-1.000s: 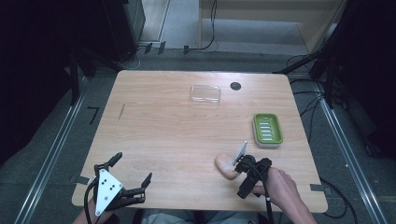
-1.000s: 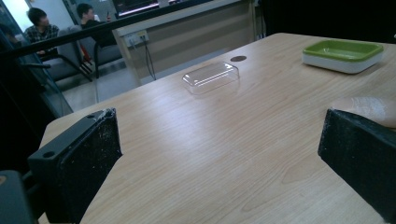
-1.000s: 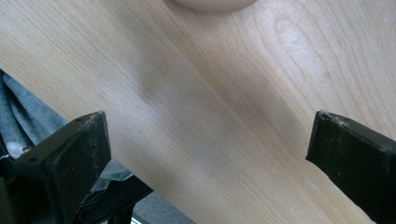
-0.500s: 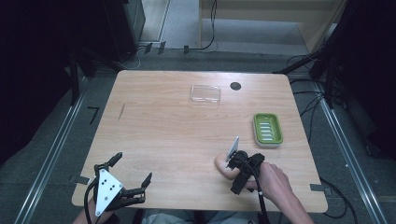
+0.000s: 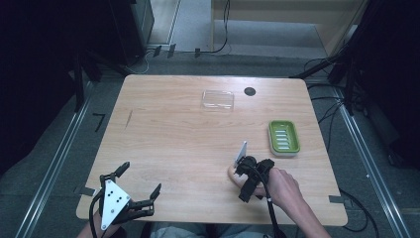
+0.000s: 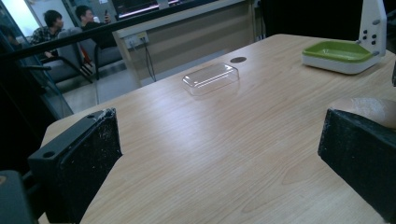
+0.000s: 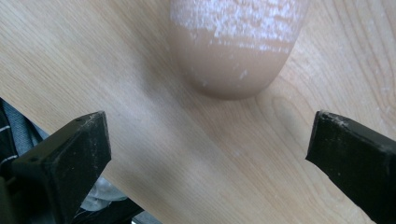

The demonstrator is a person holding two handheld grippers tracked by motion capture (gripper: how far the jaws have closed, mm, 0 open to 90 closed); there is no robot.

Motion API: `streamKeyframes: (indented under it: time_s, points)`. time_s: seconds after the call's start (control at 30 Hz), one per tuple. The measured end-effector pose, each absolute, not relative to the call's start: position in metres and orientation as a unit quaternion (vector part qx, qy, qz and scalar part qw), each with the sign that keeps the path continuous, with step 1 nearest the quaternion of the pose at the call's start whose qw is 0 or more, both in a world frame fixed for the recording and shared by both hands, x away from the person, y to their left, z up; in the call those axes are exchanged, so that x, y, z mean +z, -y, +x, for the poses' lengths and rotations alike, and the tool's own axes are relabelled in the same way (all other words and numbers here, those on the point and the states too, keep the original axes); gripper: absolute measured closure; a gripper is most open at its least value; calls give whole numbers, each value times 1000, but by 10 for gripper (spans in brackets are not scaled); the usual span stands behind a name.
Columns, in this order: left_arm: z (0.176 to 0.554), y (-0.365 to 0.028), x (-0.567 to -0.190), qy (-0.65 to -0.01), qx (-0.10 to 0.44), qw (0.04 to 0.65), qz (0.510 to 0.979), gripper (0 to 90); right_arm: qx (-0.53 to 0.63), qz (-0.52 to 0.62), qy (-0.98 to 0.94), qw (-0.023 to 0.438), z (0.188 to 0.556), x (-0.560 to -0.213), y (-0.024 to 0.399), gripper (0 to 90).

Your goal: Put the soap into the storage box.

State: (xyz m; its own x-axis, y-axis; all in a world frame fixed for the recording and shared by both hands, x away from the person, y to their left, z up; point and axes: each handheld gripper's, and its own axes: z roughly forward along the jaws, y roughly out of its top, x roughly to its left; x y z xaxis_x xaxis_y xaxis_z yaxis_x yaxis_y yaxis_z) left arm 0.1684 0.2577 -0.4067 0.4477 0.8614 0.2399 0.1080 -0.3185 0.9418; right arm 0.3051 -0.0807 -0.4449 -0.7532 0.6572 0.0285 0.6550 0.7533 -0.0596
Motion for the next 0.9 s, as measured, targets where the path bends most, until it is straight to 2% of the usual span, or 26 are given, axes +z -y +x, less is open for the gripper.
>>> streamKeyframes:
  time_s: [0.9]
  points:
    - [168, -258, -407, -341, 399, 473, 707, 0, 18, -362, 931, 37, 334, -454, 60, 0]
